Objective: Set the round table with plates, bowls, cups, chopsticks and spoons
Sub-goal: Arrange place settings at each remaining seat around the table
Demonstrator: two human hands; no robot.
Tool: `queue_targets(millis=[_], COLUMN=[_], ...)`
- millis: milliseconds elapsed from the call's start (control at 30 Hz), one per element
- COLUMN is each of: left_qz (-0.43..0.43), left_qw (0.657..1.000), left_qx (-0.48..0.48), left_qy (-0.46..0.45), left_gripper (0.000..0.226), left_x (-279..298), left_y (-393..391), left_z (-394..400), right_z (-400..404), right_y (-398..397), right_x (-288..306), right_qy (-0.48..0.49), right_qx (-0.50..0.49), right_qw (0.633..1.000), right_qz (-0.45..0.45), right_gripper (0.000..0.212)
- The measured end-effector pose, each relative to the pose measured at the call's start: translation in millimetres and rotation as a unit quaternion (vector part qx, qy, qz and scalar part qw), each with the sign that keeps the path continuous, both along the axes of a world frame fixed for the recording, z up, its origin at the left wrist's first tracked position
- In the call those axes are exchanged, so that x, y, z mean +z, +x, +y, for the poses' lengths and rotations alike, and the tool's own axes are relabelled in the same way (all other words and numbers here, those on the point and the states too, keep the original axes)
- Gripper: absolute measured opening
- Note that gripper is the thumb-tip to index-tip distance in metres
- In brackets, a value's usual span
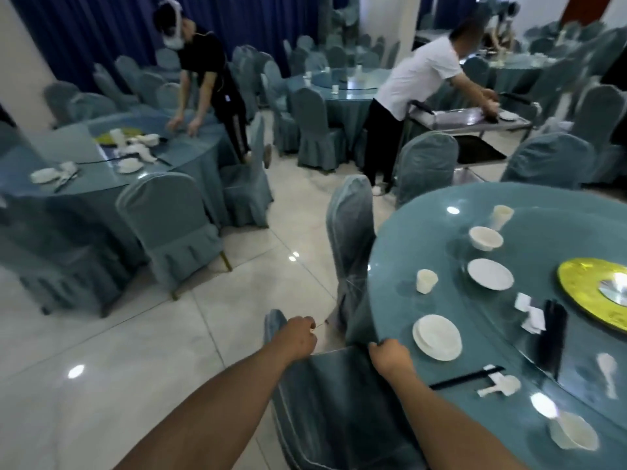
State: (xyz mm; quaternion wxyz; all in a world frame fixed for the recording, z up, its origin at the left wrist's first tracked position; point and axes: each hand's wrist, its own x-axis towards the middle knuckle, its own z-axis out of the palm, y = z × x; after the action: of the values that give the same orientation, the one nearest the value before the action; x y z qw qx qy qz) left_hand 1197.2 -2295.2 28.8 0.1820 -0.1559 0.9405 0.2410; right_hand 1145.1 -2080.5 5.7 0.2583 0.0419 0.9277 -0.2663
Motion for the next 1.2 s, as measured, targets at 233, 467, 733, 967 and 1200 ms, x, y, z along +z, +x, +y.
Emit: queue_targets(millis=[233,467,733,967,1200], left_qz=[0.035,-0.002,-0.012,-0.053,-0.080], left_qw=[0.998,0.998,0.998,0.994,0.986], left_qx=[0.054,0.024,-0.022,-0.070,-0.148], left_qy=[0.019,0.051,0.062,0.057,0.022], left_gripper=[0.040,0.043,0.043,0.044,0.045], left_x=[-15.6,-26.4,-34.6,-50.2,-40.6], left_y=[44.8,48.7,11.5,-61.9,-189.5], left_z=[-133.2,-275.4,-351.0,-389.9,-413.8], right_z=[-143.6,-283.6,-337.4,-372.8,-385.3], right_y=[14.0,14.4,-3.2,-59.7,-168.2], right_x=[-6.3,-16.5,-12.7,-26.4,-38.4], right_qy=[-0.033,-0.008,0.012,0.018,0.008], right_qx=[0.007,-0.034,-0.084,-0.123,-0.175], right_qw=[0.999,0.998,0.995,0.992,0.984], right_qz=[0.000,0.048,0.050,0.018,-0.010], right_gripper=[0.035,0.033,0.031,0.028,0.030])
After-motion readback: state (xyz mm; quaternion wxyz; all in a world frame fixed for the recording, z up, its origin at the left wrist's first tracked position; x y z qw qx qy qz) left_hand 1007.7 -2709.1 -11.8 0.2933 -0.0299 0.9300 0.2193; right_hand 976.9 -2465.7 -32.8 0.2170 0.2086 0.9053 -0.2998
